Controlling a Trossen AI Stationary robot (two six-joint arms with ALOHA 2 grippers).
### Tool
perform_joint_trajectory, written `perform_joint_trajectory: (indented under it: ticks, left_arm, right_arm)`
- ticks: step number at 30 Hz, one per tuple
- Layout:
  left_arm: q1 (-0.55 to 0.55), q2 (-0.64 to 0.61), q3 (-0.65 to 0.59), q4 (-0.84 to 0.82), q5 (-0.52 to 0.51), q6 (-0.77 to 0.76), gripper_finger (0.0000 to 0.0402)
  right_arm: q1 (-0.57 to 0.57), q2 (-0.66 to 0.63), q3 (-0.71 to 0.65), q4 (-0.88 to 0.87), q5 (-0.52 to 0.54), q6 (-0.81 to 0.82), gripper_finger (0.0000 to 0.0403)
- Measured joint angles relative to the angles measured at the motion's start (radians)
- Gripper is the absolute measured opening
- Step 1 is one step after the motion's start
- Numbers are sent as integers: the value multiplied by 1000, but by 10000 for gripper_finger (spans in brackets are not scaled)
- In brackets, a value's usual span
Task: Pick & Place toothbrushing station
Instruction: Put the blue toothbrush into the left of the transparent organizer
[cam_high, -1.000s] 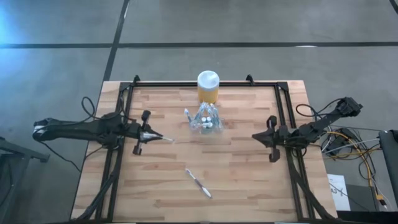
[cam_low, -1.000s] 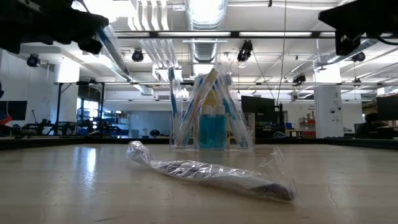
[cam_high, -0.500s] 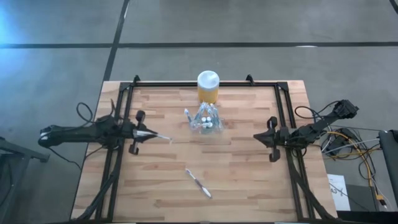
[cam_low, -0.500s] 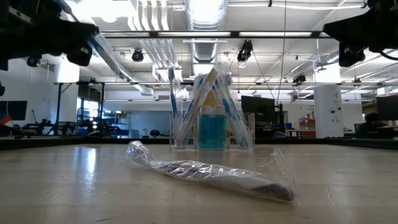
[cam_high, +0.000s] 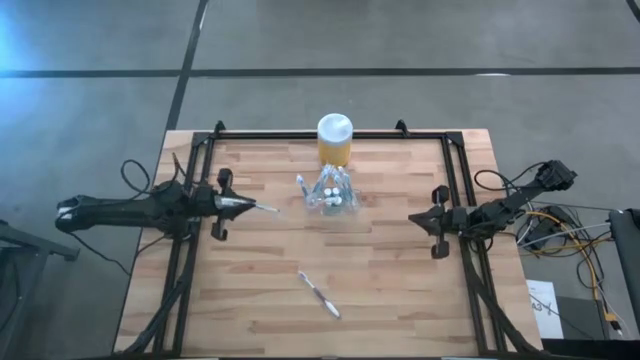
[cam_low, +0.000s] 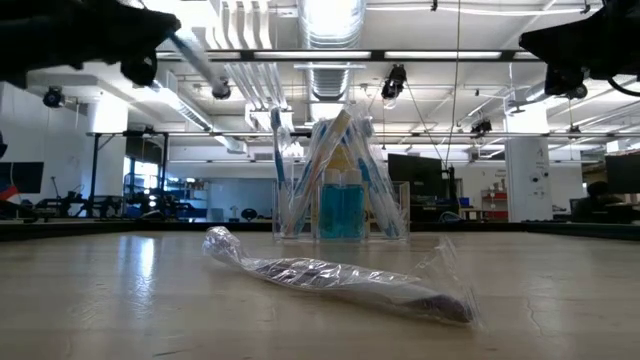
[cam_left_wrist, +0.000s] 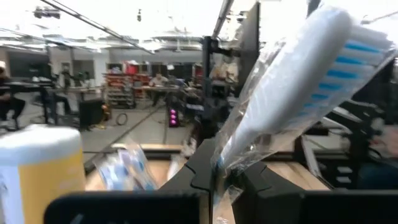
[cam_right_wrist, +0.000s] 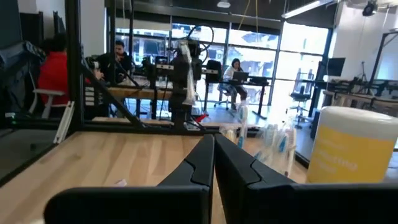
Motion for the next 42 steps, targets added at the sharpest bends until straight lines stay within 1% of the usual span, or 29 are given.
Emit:
perform_joint_trajectory:
  ticks: [2, 5, 8, 12, 13, 15, 19, 23, 26, 29, 38, 42]
  left_arm:
    - [0, 86, 50, 41, -20, 2, 24]
    - [0, 239, 139, 49, -49, 8, 24]
    - [7, 406, 217, 47, -118, 15, 24]
    - [19, 610, 310, 16, -133, 10, 24]
    - [19, 648, 333, 13, -134, 16, 24]
    - [29, 717, 393, 61, -150, 23, 24]
    - [52, 843, 464, 32, -179, 25, 24]
    - [75, 917, 528, 20, -205, 26, 25]
    - [89, 969, 551, -46, -235, 20, 25]
    - [94, 1007, 568, -65, -238, 19, 25]
    - [112, 1111, 567, -67, -241, -25, 25]
    - [113, 1131, 569, -54, -241, -32, 25]
  right_arm:
    - [0, 2, 0, 7, 0, 12, 8]
    - [0, 3, 0, 36, 1, 5, 8]
    - [0, 3, 0, 62, 1, -2, 8]
    - [0, 5, 0, 63, 1, 1, 8]
    - [0, 9, 0, 63, 1, 5, 8]
    - [-1, 11, 0, 59, 1, 8, 8]
    - [0, 21, 0, 59, 2, 7, 8]
    - [0, 29, -1, 60, 2, 1, 8]
    - [0, 27, -1, 60, 2, -1, 8]
    - [0, 28, -1, 60, 2, -4, 8]
    - [0, 28, -2, 60, 2, -4, 8]
    - [0, 28, -2, 61, 2, -1, 8]
